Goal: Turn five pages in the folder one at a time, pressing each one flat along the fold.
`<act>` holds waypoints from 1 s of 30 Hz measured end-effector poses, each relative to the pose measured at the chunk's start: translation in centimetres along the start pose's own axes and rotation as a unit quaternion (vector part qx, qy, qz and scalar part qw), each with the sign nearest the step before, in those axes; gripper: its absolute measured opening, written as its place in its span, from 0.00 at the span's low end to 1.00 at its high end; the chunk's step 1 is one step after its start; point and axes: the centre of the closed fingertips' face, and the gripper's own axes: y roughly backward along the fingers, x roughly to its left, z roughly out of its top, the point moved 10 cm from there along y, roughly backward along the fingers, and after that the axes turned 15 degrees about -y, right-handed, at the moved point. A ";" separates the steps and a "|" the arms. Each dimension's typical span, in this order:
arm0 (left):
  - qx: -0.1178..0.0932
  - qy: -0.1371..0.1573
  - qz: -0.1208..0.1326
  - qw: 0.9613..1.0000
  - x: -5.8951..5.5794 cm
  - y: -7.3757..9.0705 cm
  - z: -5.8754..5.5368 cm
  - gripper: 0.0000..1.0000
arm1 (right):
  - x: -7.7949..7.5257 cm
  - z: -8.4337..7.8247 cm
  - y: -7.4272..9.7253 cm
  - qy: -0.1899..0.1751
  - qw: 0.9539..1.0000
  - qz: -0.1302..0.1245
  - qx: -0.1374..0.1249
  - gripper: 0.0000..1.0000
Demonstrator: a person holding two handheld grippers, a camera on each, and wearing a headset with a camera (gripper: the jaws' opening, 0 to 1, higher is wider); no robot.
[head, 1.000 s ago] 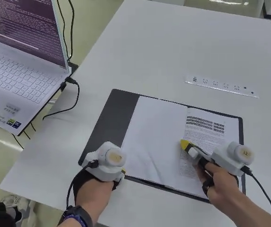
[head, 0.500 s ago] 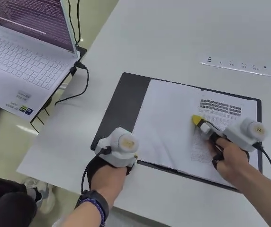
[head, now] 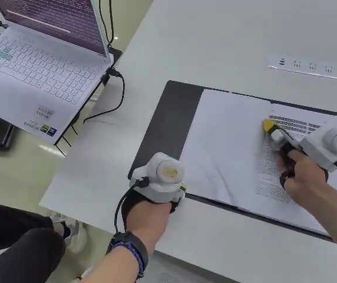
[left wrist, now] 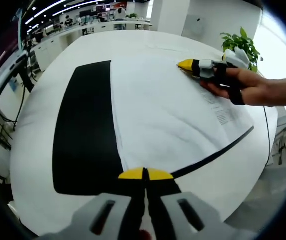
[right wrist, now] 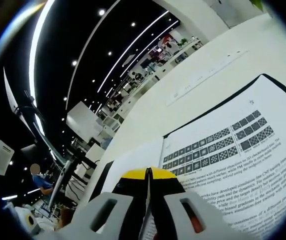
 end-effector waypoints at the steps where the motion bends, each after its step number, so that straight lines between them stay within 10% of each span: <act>1: -0.001 0.002 -0.001 1.000 0.0 0.0 0.0 0.00 | 0.0 0.2 -0.1 0.000 1.000 -0.002 -0.005 0.00; 30: -0.016 0.008 -0.003 1.000 0.0 0.1 -0.3 0.00 | 0.3 3.0 -4.6 -0.016 0.999 -0.027 -0.041 0.00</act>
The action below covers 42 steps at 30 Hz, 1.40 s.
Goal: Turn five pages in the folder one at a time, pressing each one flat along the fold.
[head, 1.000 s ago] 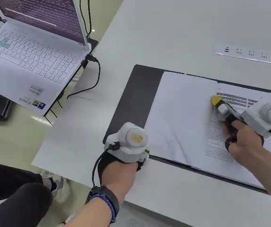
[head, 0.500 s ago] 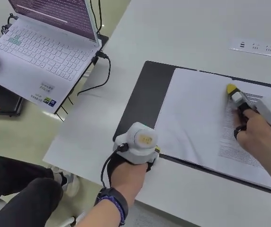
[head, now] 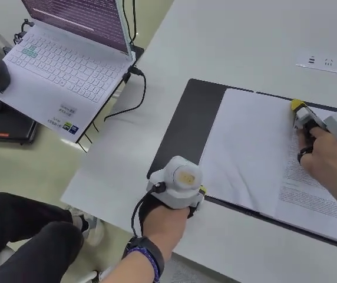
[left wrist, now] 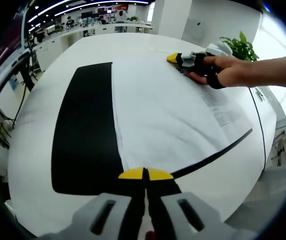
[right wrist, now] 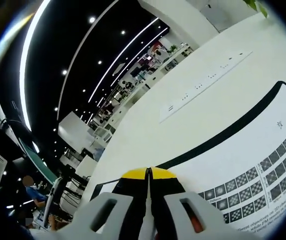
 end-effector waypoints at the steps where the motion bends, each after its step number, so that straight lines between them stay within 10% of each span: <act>1: 0.000 -0.001 0.000 1.000 0.0 0.0 0.0 0.00 | 0.0 -0.1 0.0 0.004 1.000 0.000 0.001 0.00; 29: -0.005 0.001 0.002 1.000 0.0 0.0 -0.1 0.00 | -3.4 -1.9 2.5 0.072 0.994 0.046 0.071 0.00; 33: -0.007 0.007 0.002 1.000 0.0 0.0 -0.2 0.00 | -0.7 -4.0 5.5 0.079 0.993 0.050 0.075 0.00; 42: -0.008 -0.010 0.001 1.000 0.0 0.0 -0.2 0.00 | -0.6 -5.4 8.5 0.113 0.988 0.056 0.084 0.00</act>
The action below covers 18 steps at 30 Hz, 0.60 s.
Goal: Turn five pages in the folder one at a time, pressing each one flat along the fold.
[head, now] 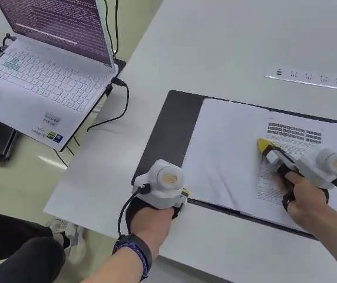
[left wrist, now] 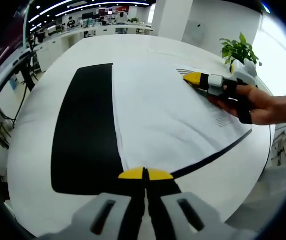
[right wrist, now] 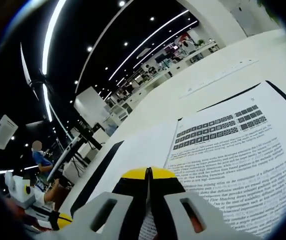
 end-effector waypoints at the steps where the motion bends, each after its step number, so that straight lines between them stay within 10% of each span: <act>1: 0.000 -0.003 -0.001 1.000 0.0 0.0 0.0 0.00 | 0.0 -0.2 0.3 0.001 1.000 0.001 0.000 0.00; 18: 0.005 -0.049 0.000 0.999 -0.1 0.1 0.1 0.00 | -0.2 -3.4 4.3 0.009 1.000 0.005 0.019 0.00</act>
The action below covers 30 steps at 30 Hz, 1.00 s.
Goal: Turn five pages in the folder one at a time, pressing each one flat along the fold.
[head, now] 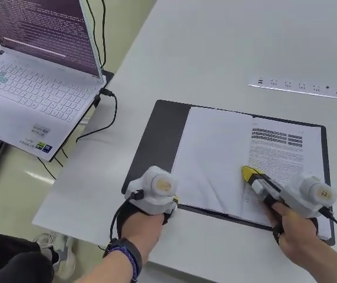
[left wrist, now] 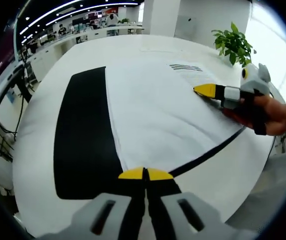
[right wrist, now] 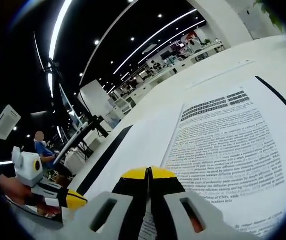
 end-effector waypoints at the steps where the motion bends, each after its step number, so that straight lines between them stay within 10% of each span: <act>1: 0.000 -0.009 -0.002 1.000 0.0 0.0 0.0 0.00 | 0.0 -0.3 0.3 -0.001 1.000 0.000 0.000 0.00; 30: -0.008 -0.011 0.002 1.000 -0.1 0.1 -0.1 0.00 | 0.7 -5.5 5.5 0.005 0.999 -0.003 0.052 0.00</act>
